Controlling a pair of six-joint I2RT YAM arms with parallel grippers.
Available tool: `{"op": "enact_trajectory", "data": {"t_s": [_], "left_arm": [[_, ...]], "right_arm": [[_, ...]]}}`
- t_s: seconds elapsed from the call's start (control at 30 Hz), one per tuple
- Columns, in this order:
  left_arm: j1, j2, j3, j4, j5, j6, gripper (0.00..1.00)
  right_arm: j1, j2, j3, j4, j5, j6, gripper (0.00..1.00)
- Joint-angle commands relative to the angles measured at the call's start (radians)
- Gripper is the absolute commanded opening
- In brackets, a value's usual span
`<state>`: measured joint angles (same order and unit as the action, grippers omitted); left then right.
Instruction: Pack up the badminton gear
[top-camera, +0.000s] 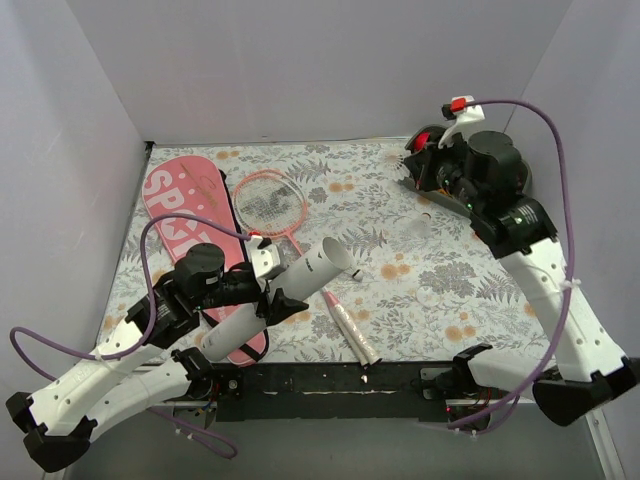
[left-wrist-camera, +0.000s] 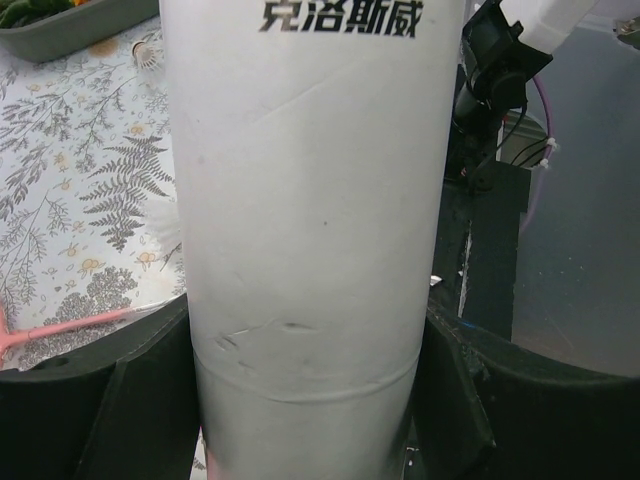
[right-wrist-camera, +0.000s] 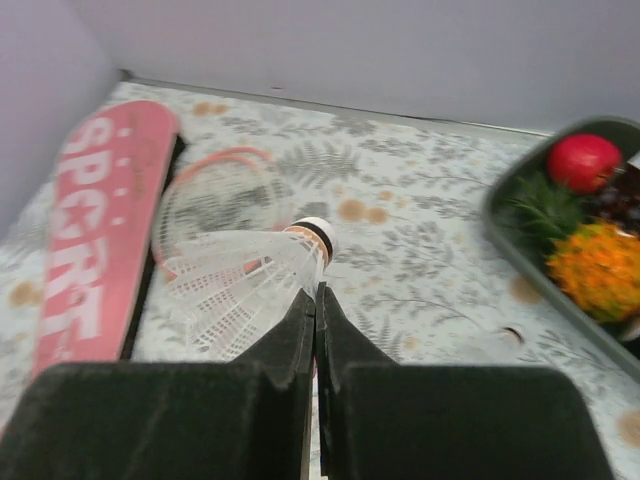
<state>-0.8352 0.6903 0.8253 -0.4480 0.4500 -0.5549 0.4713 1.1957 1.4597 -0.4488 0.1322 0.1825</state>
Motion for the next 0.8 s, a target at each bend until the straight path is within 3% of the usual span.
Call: {"op": "enact_trajectory", "data": {"t_s": [0.0, 0.27, 0.5, 0.77], "left_arm": [[-0.007, -0.014, 0.001, 0.026, 0.015, 0.004, 0.1], [-0.021, -0.04, -0.008, 0.026, 0.012, 0.016, 0.11], [-0.021, -0.071, -0.002, 0.011, 0.038, 0.021, 0.11], [-0.022, -0.051, 0.009, 0.009, 0.059, 0.023, 0.11]], "right_arm": [[-0.003, -0.077, -0.036, -0.047, -0.374, 0.094, 0.01], [-0.003, -0.177, -0.044, -0.063, -0.768, 0.166, 0.01], [-0.003, -0.214, -0.009, -0.097, -0.989, 0.187, 0.01], [0.0, -0.235, -0.03, -0.088, -1.086, 0.219, 0.01]]}}
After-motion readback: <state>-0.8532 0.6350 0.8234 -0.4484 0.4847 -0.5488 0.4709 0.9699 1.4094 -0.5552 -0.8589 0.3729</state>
